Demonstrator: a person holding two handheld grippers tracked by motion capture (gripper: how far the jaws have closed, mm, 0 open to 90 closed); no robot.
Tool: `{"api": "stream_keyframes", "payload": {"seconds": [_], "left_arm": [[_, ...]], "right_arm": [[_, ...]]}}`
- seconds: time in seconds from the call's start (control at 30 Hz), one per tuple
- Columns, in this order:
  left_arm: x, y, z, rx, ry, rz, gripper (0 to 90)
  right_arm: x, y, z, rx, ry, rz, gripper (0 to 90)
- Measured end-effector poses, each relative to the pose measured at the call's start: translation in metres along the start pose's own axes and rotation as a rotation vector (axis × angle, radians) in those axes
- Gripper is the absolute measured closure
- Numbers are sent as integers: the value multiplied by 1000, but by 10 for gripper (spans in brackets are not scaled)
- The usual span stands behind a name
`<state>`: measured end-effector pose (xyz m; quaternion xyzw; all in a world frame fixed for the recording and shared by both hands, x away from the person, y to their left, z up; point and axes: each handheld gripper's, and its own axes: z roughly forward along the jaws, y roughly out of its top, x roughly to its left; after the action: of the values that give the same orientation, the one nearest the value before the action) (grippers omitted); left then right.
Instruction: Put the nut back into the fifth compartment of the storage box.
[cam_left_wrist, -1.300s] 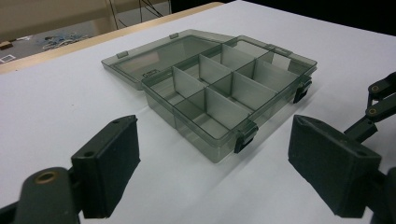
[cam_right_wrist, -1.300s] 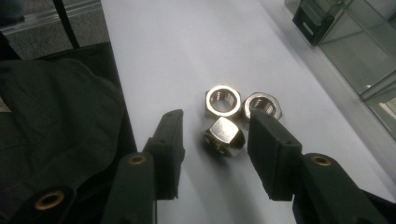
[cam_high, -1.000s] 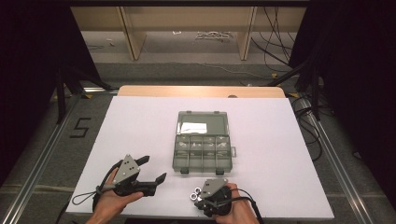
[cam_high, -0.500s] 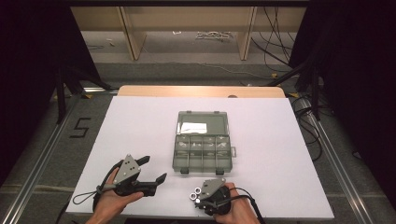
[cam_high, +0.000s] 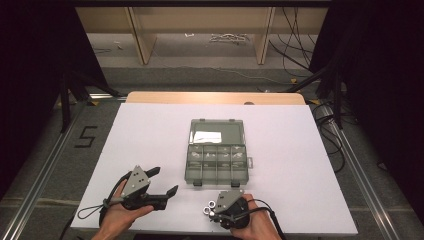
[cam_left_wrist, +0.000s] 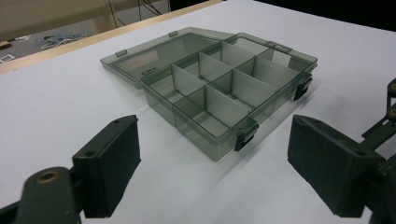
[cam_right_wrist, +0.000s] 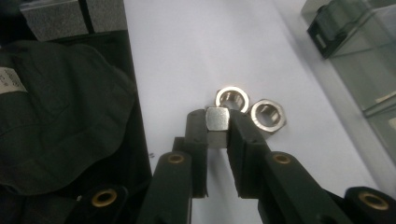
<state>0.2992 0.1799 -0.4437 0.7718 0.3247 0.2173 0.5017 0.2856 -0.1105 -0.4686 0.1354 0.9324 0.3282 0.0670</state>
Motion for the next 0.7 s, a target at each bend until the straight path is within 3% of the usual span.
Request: {"api": "stream_keyframes", "payload": {"seconds": [0.33,0.7], "left_arm": [[0,-1,1,6,2,-5,167],[0,-1,2,12,3,-3,165]], "right_arm": [[-10,6,-14,-43,-44,25,789],[-35,25,-27,-113,-91,39,789]]}}
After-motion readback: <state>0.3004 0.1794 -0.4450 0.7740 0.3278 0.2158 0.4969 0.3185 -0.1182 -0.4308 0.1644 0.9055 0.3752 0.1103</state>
